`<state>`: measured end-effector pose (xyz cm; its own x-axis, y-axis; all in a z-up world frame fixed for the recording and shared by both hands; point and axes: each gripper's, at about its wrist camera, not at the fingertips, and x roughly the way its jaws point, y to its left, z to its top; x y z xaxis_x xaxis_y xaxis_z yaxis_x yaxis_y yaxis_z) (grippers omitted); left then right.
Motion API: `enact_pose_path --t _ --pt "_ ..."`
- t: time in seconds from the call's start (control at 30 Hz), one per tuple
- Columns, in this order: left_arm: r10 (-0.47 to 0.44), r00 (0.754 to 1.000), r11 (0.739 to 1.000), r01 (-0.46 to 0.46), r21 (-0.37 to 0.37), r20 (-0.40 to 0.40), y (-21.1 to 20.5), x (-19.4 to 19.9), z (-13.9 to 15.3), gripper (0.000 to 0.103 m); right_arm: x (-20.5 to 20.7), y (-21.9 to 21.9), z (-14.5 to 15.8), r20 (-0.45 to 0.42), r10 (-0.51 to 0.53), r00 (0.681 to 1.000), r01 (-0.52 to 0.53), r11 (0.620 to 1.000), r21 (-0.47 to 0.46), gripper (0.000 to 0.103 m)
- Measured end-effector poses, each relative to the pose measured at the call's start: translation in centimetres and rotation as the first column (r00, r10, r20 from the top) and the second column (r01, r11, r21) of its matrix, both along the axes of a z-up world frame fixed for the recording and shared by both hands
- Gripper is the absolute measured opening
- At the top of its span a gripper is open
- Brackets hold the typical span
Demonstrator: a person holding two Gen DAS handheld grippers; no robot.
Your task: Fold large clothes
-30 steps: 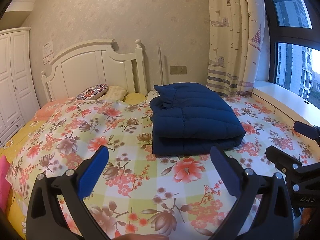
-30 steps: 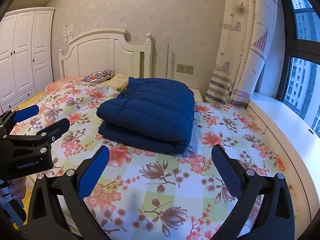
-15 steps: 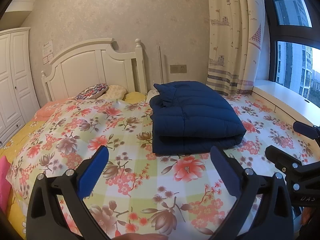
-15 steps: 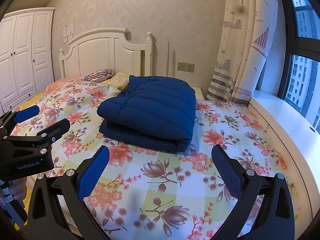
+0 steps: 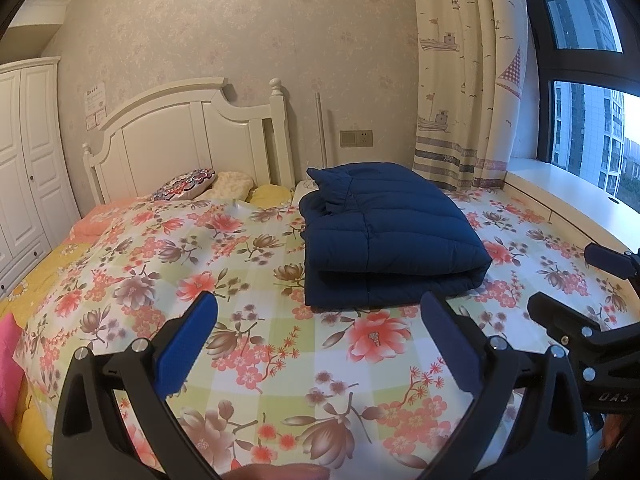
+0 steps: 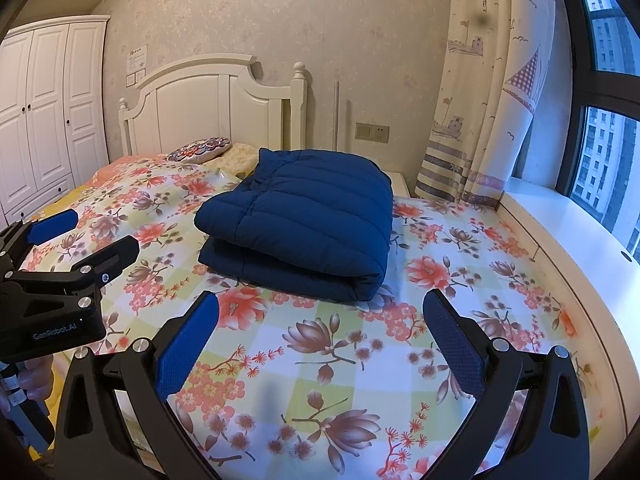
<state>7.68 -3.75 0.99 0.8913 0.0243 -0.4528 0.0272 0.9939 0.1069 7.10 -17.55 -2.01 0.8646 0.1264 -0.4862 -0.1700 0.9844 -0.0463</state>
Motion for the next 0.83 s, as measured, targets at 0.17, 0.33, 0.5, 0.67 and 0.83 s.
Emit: enact_pose_path --t 0.17,0.33,0.5,0.67,0.83 --pt "-0.001 1.0 1.0 0.001 -0.001 -0.001 0.1 0.0 0.0 0.101 0.0 0.0 0.0 -0.002 -0.001 1.0 0.001 1.0 0.0 0.098" --pt "-0.001 1.0 1.0 0.001 -0.002 -0.004 0.1 0.0 -0.3 0.101 -0.1 0.4 -0.6 -0.008 0.001 1.0 -0.001 1.0 0.002 0.098" --pt "0.0 1.0 1.0 0.0 0.001 -0.013 0.0 0.2 -1.1 0.101 0.3 0.4 -1.4 -0.03 0.003 1.0 -0.003 1.0 0.007 0.098" --pt "-0.017 0.997 1.0 0.015 -0.022 -0.074 0.7 1.8 -2.7 0.101 1.5 0.0 -2.8 -0.075 0.003 0.997 -0.002 1.0 0.015 0.098" --pt "0.004 0.978 0.997 -0.019 -0.072 -0.21 4.6 5.5 -5.5 0.101 3.5 -2.5 -5.2 -0.151 -0.049 0.987 0.054 0.998 0.032 0.098"
